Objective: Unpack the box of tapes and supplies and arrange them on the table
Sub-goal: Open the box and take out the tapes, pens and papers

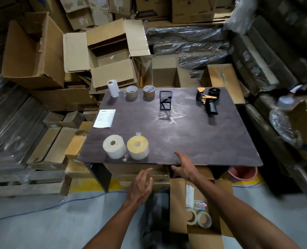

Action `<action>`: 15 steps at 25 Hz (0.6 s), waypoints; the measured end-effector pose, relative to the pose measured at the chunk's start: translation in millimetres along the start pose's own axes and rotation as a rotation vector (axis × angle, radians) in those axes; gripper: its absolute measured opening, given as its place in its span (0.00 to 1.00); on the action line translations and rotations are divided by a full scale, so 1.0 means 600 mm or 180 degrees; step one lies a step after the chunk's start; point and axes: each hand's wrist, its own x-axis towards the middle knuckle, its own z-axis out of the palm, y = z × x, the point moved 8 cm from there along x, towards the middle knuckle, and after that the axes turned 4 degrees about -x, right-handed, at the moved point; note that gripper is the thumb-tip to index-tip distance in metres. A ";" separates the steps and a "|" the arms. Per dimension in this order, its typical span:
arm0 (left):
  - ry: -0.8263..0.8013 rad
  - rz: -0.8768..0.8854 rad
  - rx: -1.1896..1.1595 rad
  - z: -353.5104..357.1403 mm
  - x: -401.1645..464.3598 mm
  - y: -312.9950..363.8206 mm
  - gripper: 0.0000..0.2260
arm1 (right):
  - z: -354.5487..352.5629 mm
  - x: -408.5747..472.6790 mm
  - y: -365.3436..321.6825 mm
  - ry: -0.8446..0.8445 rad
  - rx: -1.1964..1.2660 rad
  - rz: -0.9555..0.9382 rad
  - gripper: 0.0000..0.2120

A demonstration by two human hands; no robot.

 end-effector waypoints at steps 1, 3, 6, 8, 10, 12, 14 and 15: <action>-0.0032 -0.0020 -0.0004 0.021 -0.009 0.019 0.18 | -0.006 -0.018 0.023 0.0026 0.0004 -0.0017 0.34; -0.0071 -0.0065 -0.0022 0.066 -0.033 0.058 0.17 | -0.015 -0.055 0.075 0.0042 -0.0056 -0.0074 0.32; -0.0195 -0.0120 -0.0068 0.157 -0.082 0.113 0.18 | -0.030 -0.121 0.175 -0.0031 -0.0007 0.0021 0.30; -0.0320 -0.0158 -0.0056 0.221 -0.118 0.141 0.18 | -0.037 -0.164 0.243 -0.0075 -0.0048 0.0089 0.29; -0.0480 -0.0179 -0.0100 0.293 -0.151 0.170 0.17 | -0.035 -0.209 0.323 -0.0109 0.0073 0.0290 0.29; -0.0635 -0.0280 -0.0186 0.351 -0.178 0.195 0.16 | -0.027 -0.246 0.389 -0.0176 0.0144 0.0481 0.29; -0.0741 -0.0362 -0.0284 0.397 -0.197 0.215 0.15 | -0.016 -0.273 0.443 -0.0272 0.0174 0.0612 0.29; -0.0792 -0.0402 -0.0311 0.420 -0.203 0.220 0.16 | -0.009 -0.279 0.468 -0.0299 0.0183 0.0659 0.29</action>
